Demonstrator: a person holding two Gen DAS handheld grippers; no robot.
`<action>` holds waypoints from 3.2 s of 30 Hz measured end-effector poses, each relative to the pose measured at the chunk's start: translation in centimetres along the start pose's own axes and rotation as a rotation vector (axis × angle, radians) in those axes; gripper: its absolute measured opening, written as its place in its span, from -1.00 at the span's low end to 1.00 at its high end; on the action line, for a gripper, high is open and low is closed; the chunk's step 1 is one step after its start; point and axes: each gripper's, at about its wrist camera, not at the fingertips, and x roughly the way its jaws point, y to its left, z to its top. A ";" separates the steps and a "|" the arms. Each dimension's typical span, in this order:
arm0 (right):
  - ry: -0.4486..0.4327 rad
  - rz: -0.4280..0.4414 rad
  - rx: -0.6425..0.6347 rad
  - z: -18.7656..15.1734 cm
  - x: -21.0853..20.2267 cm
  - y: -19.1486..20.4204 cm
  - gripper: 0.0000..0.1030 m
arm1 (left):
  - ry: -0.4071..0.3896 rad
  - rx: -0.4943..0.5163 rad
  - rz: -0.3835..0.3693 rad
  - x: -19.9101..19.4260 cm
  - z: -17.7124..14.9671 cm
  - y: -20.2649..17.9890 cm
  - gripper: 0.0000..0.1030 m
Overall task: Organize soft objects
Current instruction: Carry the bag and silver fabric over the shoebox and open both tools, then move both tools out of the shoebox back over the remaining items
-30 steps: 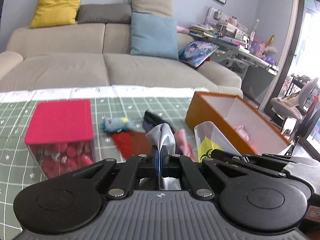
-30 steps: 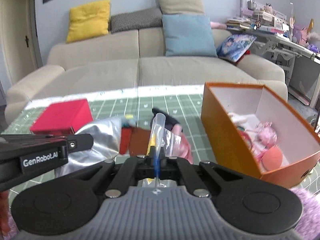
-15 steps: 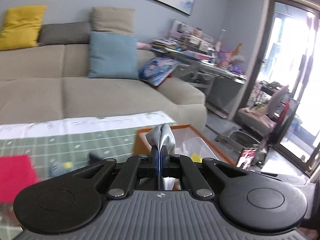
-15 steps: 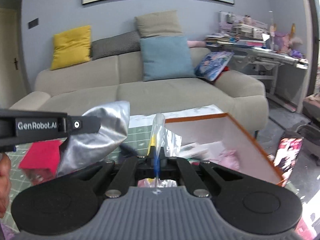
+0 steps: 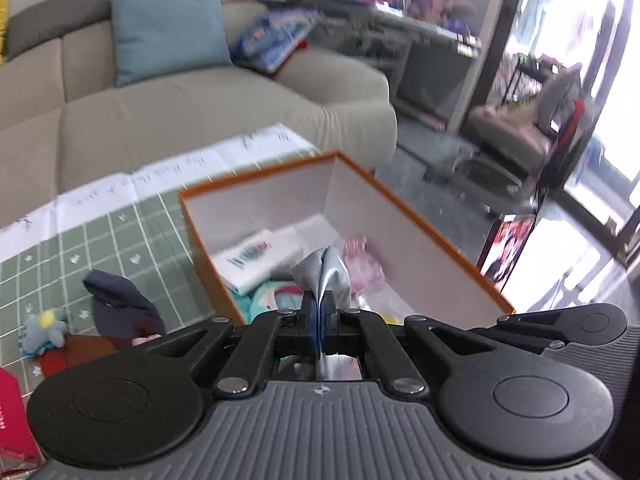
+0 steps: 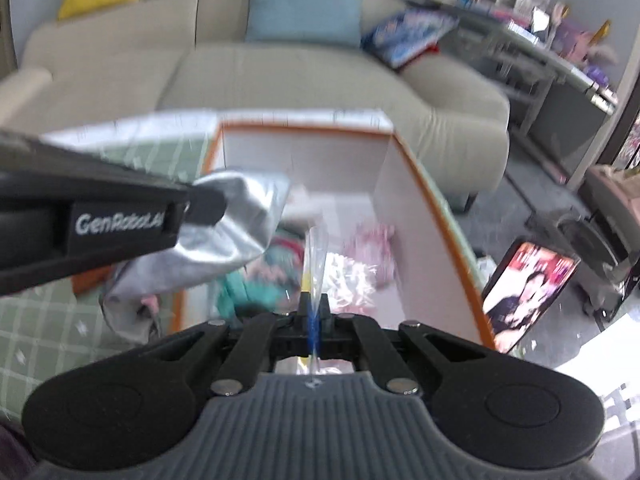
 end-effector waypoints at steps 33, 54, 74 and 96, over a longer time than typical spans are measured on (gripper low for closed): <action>0.115 -0.033 -0.161 1.7 1.2 2.3 -0.16 | 0.084 -0.062 -0.004 0.4 1.2 3.3 -0.22; 0.127 0.303 0.112 1.7 0.3 3.1 -0.90 | 0.077 -0.141 0.107 -4.3 -3.9 7.4 -0.21; 0.161 0.108 0.064 2.2 1.1 1.4 -1.00 | 0.047 -0.201 0.126 -6.5 -6.0 9.2 -0.20; 0.041 0.065 -0.067 3.3 -3.3 5.3 -0.15 | -0.025 -0.134 0.130 -10.4 -6.1 10.5 -0.02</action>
